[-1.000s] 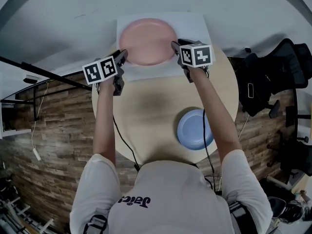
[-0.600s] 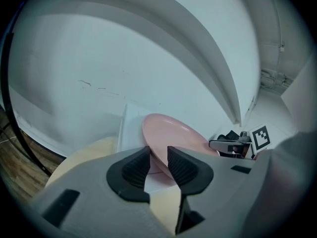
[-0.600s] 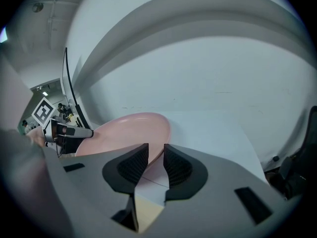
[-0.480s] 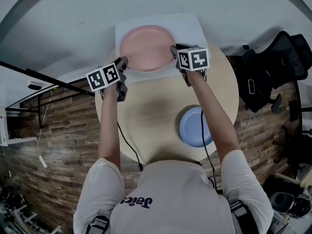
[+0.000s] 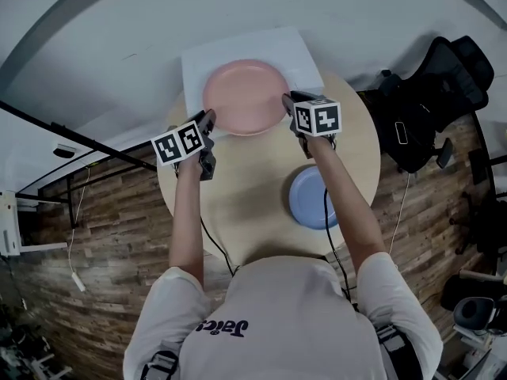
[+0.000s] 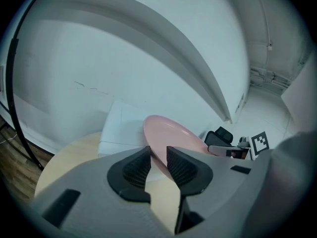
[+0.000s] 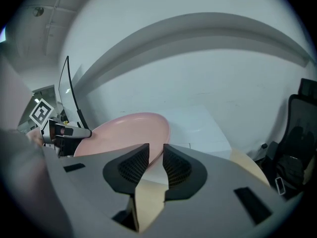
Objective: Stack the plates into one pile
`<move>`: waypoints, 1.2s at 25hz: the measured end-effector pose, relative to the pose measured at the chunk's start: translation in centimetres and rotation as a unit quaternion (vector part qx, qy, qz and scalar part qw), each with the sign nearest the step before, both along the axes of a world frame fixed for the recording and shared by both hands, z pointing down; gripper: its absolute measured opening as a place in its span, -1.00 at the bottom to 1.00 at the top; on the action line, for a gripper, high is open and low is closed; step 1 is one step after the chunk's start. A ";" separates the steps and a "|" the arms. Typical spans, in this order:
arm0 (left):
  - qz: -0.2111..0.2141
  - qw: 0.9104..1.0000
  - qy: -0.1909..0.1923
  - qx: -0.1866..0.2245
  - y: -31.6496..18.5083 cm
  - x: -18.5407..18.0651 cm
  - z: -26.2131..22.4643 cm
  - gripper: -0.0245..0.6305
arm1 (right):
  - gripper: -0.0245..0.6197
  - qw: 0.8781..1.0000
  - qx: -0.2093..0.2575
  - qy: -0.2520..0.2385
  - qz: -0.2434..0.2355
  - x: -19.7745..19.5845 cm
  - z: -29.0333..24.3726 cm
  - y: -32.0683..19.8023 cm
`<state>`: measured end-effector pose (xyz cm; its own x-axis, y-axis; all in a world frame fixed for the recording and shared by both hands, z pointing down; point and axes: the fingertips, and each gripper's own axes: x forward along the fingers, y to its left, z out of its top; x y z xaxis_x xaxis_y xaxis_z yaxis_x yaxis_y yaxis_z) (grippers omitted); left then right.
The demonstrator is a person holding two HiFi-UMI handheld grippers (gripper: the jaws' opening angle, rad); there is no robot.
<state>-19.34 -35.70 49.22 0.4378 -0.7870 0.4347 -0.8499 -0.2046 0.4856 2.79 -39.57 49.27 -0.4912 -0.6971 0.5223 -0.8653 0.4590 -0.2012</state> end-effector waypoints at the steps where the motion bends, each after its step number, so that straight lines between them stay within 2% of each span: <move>1: 0.008 1.000 -0.003 0.001 0.5 0.7 0.0 -0.60 | -0.64 1.000 0.001 -0.002 0.008 0.8 0.0 0.8; 8: 0.050 0.999 -0.006 0.002 3.8 6.0 0.6 -0.62 | -0.67 0.997 0.007 -0.025 0.079 6.4 0.3 6.6; 13: 0.080 0.997 0.006 -0.023 6.8 10.3 3.9 -0.63 | -0.70 0.991 -0.012 -0.030 0.126 10.9 3.1 10.9; 19: 0.106 0.993 -0.007 -0.048 10.6 14.9 8.9 -0.68 | -0.71 0.986 -0.046 0.003 0.160 15.5 8.1 17.1; 25: 0.170 0.983 -0.005 -0.068 15.6 20.0 13.4 -0.71 | -0.76 0.968 -0.111 -0.020 0.224 20.3 14.9 25.0; 30: 0.213 0.974 -0.040 -0.060 18.5 23.3 16.4 -0.73 | -0.77 0.952 -0.166 -0.009 0.257 23.0 19.9 29.9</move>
<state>3.92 -17.18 65.64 0.6745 -0.4819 0.5593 -0.7364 -0.4930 0.4633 25.80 -9.62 69.19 -0.1411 -0.6458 0.7503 -0.9536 -0.1148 -0.2782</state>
